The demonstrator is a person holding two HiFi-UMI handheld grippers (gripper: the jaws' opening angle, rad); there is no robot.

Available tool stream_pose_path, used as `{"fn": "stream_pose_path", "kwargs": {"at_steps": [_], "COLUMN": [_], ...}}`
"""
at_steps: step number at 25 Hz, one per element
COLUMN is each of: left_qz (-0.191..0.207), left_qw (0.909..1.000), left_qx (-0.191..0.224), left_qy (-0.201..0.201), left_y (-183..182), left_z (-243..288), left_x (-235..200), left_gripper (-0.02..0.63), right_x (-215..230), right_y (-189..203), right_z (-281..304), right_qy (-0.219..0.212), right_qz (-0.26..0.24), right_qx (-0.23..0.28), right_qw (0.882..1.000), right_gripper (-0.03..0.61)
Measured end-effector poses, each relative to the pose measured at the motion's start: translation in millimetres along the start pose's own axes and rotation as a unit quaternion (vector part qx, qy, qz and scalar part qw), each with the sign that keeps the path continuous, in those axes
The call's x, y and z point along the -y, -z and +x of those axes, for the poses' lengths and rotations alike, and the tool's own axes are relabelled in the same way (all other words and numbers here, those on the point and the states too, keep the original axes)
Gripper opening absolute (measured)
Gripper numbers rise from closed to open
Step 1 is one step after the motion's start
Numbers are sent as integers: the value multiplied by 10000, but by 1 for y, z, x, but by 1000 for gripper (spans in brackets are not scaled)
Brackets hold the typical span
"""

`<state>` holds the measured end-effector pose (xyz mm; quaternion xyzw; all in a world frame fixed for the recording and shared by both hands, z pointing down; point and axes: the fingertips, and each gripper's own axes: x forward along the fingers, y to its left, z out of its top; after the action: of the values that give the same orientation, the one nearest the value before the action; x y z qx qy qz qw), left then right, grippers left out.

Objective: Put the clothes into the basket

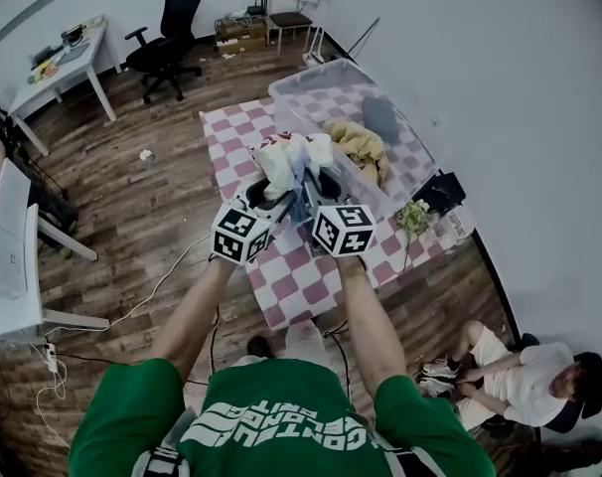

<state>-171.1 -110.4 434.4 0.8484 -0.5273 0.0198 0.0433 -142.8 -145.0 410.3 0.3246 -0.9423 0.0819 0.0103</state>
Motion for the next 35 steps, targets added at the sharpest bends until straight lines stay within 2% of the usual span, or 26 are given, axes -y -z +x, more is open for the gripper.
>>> {"fn": "stream_pose_path", "kwargs": {"at_steps": [9,17,35], "left_qz": [424,651,1002], "left_qw": [9978,9944,9858], "left_qx": [479,778,1170], "left_qy": [166,300,675], "left_y": [-67,-115,-194], "left_z": [3,33,177], "left_x": [6,8,22], "left_gripper": [196,196,196], "right_x": [-4,20,153], "right_y": [-69,-120,-212], "right_z": [-10,-10,-1], "right_qy": [38,124,501], "right_qz": [-271,-531,-1004], "right_qx": [607,932,1406], "right_qw": [9978,9942,9837], "right_gripper": [66,66,66]}}
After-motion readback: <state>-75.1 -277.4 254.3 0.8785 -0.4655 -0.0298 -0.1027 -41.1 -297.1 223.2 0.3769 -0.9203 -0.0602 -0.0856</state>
